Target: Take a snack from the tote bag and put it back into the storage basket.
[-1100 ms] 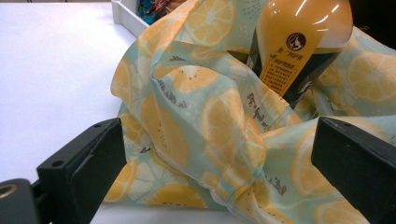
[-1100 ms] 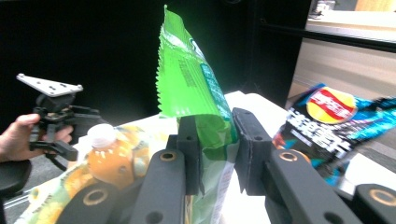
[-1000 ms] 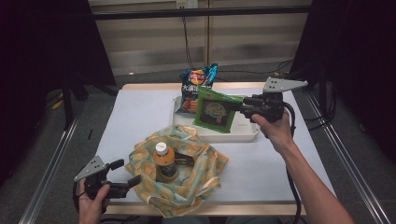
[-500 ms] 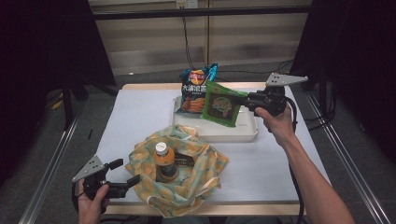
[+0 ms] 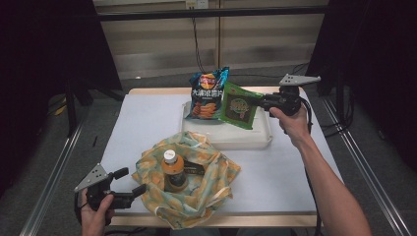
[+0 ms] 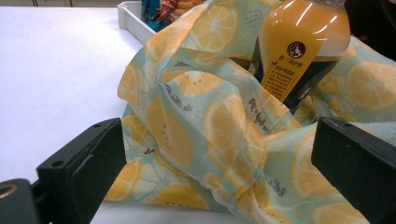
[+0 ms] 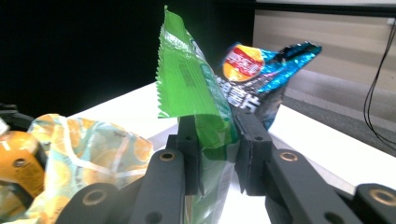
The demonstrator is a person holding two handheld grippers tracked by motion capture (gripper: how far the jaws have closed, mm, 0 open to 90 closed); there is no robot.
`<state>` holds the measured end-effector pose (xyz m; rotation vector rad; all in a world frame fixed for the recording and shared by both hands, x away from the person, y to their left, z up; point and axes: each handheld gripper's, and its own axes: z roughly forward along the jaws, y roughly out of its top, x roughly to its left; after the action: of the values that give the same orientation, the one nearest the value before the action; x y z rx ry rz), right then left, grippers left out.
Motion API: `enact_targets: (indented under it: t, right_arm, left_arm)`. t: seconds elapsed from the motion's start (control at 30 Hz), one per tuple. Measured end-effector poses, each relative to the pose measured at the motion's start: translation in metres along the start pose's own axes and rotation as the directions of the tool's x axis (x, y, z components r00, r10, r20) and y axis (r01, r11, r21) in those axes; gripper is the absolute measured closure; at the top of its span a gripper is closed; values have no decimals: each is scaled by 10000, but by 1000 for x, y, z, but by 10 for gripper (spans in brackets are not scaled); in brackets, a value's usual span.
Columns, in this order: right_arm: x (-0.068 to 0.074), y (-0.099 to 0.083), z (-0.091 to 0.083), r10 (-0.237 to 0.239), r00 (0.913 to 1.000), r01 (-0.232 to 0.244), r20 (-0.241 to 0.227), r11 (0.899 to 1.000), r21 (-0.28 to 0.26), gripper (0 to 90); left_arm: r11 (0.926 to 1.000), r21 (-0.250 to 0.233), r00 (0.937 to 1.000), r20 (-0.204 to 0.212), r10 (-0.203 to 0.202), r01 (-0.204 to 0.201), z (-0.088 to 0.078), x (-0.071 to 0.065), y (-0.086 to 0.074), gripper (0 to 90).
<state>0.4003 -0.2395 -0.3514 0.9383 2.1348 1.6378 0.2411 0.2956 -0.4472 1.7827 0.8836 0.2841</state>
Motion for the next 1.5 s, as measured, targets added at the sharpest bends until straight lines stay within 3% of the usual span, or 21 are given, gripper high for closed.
enact_targets:
  t: [0.5, 0.73, 1.17, 1.5]
  right_arm:
    - [-25, -8, 14, 633, 9960, -660, 635, 9970, 416, 734]
    - [-30, -13, 24, 519, 9954, -578, 808, 9957, 728, 734]
    - [-52, -31, 41, 783, 9849, -1000, 1542, 9853, 1383, 734]
    - [-69, -40, 50, 1074, 9739, -1352, 2001, 9821, 1310, 733]
  left_arm:
    - [9999, 76, 9999, -77, 103, -103, -2, -2, -1, 28]
    - [9998, 91, 9998, -67, 171, -171, -2, -2, -1, 28]
    - [9999, 128, 9998, -204, 8, -6, -1, 0, -2, 28]
    - [9997, 218, 9997, -224, 76, -71, 0, -1, -1, 28]
